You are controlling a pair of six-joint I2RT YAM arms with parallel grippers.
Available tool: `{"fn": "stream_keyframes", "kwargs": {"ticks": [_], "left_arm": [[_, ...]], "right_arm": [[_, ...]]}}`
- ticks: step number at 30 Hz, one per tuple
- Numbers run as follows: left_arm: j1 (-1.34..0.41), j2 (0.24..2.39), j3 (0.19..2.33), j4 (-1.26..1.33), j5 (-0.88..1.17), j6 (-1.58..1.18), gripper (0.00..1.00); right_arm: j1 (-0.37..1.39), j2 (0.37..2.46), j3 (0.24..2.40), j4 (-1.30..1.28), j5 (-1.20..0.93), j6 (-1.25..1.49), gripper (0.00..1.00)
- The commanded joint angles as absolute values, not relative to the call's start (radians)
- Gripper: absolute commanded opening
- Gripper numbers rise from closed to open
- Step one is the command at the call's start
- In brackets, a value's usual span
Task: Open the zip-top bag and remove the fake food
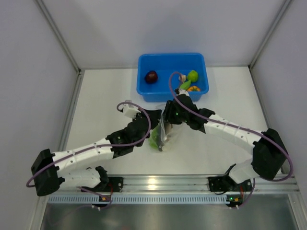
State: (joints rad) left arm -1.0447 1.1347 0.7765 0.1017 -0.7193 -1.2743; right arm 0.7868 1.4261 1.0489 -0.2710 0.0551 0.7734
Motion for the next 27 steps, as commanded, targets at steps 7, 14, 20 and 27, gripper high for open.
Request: {"fn": "stream_keyframes", "kwargs": {"ticks": [7, 14, 20, 27], "left_arm": [[-1.063, 1.169, 0.830, 0.181, -0.758, -1.376, 0.00], [-1.066, 1.173, 0.815, 0.181, -0.752, -1.384, 0.00], [-1.066, 1.177, 0.801, 0.181, -0.746, -1.381, 0.00], [-1.066, 1.175, 0.792, 0.181, -0.742, -1.370, 0.00]], "right_arm": [[0.838, 1.575, 1.100, -0.218, 0.207, 0.833, 0.44], [0.845, 1.675, 1.097, -0.218, 0.238, 0.822, 0.51], [0.848, 1.746, 1.121, -0.252, 0.244, 0.796, 0.66], [0.851, 1.812, 1.118, -0.219, 0.186, 0.785, 0.75]]}}
